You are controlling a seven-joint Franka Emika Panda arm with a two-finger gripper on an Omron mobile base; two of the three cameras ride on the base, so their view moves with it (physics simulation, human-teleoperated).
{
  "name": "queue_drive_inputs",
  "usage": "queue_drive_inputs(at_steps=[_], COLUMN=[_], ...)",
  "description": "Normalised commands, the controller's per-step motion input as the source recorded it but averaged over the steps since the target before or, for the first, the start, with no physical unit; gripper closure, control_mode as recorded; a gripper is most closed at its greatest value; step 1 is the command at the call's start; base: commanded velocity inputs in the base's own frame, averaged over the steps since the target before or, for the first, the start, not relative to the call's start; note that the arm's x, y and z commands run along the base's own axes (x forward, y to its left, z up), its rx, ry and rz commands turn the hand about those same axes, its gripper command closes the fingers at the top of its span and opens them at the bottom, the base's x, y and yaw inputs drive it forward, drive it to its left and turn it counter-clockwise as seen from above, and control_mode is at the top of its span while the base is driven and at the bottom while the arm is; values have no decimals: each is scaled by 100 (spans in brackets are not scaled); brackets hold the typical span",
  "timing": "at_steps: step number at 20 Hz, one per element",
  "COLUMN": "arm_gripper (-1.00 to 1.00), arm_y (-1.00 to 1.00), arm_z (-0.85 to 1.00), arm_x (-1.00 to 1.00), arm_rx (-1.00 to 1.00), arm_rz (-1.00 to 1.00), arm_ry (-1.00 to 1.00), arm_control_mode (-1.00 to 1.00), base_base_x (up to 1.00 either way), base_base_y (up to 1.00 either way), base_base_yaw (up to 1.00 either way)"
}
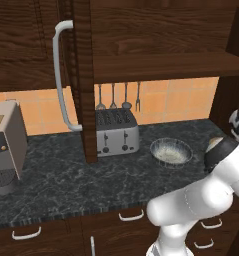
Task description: Pick up the bowls on the counter and stack them on top of one another in the open cabinet. Place the smaller bowl on top of the larger bowl.
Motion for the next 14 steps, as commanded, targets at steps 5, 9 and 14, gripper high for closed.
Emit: queue_drive_inputs(at_steps=[5,9,14], arm_gripper=[-100,-100,-100], arm_y=[-10,-26,-24], arm_z=[-45,-38,-21], arm_x=[33,33,9], arm_rx=[5,3,1], arm_rz=[0,0,0], arm_ry=[0,0,0], arm_control_mode=[-100,-100,-100], base_base_x=[0,0,0], base_base_y=[0,0,0], base_base_yaw=[0,0,0])
